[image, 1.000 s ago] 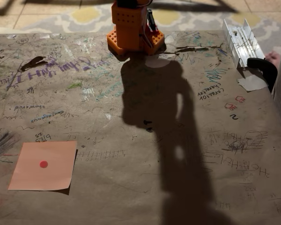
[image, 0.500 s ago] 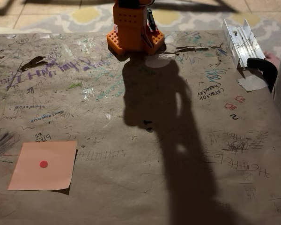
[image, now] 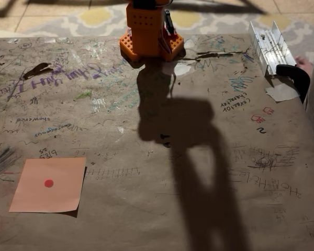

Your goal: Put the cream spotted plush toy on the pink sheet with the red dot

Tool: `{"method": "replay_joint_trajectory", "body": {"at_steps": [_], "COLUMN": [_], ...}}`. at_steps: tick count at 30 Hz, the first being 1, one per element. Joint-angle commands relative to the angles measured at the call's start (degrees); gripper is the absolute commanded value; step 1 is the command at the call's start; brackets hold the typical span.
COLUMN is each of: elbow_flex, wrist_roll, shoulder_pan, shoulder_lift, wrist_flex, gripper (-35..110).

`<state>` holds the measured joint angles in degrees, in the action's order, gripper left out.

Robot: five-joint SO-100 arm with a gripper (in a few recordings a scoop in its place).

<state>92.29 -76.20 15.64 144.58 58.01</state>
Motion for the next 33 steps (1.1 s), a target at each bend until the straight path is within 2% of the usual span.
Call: {"method": "replay_joint_trajectory", "body": {"at_steps": [1,5,9,11,17,23,25,31,33], "elbow_flex": [-3.16,12.48,37.97,44.82,47.99,61.00,68.38,90.53,90.53], "wrist_roll": [-0.53,-3.78,-9.84,-9.49,-3.78,9.49,15.73,39.20,47.64], "shoulder_pan": [3.16,6.06,8.17,7.73,5.45,1.49,-1.05,-5.62,-6.15], "shoulder_lift": [-16.08,-21.53,-12.13,-8.44,3.69,20.92,25.58,40.25,44.74], "wrist_flex": [0.09,-10.02,-32.61,-38.85,-32.43,-31.82,-34.01,-38.23,-28.21], "gripper": [18,21,26,25,23,12,1,0,0]}}
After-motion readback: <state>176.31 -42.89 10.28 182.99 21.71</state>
